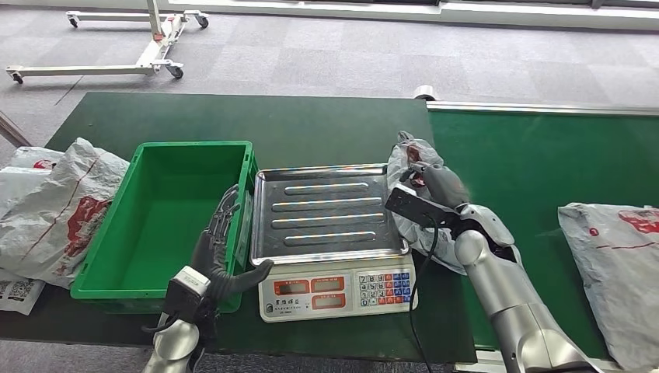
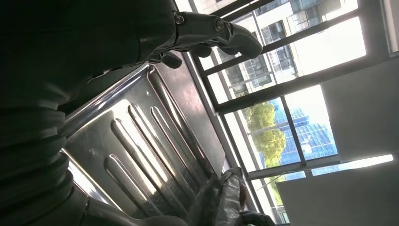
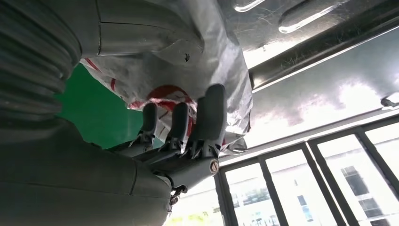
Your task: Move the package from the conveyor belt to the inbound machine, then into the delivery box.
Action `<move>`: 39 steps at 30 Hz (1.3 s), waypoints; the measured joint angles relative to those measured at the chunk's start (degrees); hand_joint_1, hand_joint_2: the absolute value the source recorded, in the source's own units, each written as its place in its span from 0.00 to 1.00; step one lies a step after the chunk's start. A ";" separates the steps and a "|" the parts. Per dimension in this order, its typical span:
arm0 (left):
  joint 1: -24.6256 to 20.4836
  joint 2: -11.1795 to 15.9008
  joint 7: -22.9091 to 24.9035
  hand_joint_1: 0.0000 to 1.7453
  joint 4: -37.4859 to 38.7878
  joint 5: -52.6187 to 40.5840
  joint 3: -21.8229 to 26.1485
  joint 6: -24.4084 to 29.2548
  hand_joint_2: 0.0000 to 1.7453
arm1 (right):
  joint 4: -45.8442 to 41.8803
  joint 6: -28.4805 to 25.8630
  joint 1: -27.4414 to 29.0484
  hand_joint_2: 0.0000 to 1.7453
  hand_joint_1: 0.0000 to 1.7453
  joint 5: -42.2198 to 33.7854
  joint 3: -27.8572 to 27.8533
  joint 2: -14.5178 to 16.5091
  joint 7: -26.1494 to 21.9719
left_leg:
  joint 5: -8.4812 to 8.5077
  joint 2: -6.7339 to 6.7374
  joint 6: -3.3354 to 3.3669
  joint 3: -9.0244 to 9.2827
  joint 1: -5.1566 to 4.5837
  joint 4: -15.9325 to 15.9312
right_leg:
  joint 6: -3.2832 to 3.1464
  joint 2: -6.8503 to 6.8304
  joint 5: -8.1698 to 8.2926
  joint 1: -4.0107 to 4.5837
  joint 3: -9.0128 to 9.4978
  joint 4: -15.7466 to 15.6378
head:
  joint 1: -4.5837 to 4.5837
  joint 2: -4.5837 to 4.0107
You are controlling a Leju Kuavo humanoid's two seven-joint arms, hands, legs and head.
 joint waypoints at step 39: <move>-0.02 -0.20 0.00 0.00 -0.24 -0.15 0.05 -0.35 1.00 | -1.93 -0.19 0.95 1.00 1.00 0.33 -0.83 0.04 -0.66 | 0.00 0.00 0.00 -0.03 0.00 0.00 | 0.00 0.00 0.00 0.00 -0.02 0.00 | 0.00 0.00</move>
